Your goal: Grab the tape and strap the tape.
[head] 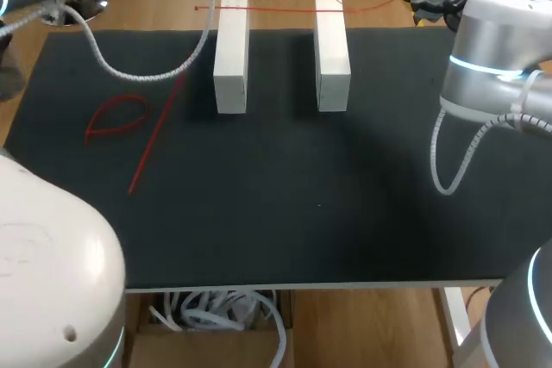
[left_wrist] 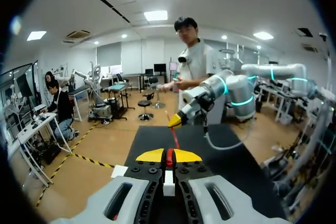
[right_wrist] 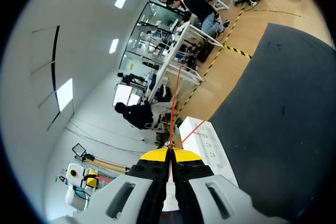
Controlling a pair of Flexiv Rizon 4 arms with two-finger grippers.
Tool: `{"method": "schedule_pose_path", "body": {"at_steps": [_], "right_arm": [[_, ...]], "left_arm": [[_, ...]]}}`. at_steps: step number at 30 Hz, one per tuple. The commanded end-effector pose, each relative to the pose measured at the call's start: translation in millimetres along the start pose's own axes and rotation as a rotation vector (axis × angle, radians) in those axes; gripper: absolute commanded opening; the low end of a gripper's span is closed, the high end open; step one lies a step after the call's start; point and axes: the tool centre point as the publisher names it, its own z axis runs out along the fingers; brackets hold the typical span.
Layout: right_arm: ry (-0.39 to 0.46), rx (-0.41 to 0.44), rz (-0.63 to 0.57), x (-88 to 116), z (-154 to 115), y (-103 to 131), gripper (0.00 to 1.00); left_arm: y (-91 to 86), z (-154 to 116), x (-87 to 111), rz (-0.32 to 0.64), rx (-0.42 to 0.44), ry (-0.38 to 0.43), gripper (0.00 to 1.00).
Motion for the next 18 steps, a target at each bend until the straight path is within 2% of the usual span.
{"method": "schedule_pose_path", "body": {"at_steps": [1, 2, 16, 18], "right_arm": [[0.003, 0.000, 0.000, -1.0, -0.6, 0.0, 0.00], [0.003, 0.000, 0.000, -1.0, -0.6, 0.0, 0.00], [0.003, 0.000, 0.000, -1.0, -0.6, 0.0, 0.00], [0.003, 0.000, 0.000, -1.0, -0.6, 0.0, 0.00]], "left_arm": [[-5.0, -0.1, 3.1, -0.010, -0.149, 0.000, 0.00], [-4.8, -0.1, 3.5, -0.033, -0.186, -0.024, 0.00], [-4.8, -0.1, 3.5, -0.033, -0.186, -0.024, 0.00], [-9.2, 3.2, -0.1, -0.050, -0.311, 0.019, 0.00]]}}
